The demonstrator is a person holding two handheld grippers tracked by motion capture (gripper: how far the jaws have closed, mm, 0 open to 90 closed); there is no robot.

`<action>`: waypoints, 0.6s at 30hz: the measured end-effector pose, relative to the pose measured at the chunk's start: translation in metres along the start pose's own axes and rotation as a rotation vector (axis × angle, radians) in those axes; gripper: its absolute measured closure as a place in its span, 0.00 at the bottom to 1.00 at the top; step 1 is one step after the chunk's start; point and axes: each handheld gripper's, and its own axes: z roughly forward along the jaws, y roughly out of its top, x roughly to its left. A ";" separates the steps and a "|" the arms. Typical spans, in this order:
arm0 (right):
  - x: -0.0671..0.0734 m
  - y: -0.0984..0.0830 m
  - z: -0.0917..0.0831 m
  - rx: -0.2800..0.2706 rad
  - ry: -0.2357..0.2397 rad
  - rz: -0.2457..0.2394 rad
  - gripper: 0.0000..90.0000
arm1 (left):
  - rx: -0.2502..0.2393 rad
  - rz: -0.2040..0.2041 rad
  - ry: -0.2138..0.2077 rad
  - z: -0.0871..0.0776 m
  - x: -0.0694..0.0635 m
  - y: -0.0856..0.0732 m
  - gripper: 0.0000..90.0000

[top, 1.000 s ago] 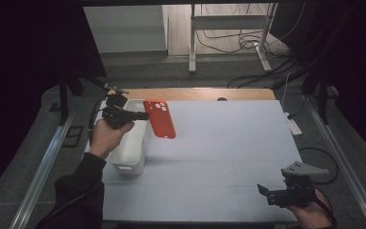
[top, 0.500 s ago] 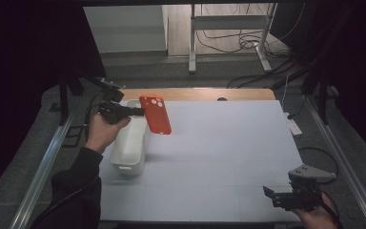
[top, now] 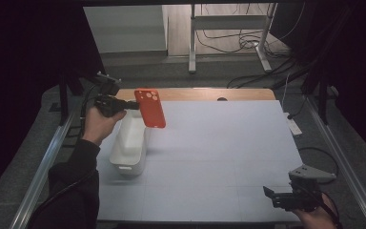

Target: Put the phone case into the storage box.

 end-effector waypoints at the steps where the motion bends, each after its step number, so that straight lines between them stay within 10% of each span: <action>1: 0.000 0.000 0.000 0.000 0.000 0.000 0.00 | 0.001 -0.002 0.003 -0.001 0.001 0.001 0.99; 18: 0.001 0.000 0.001 0.007 0.004 -0.015 0.00 | -0.014 -0.024 0.056 -0.009 0.020 0.011 0.99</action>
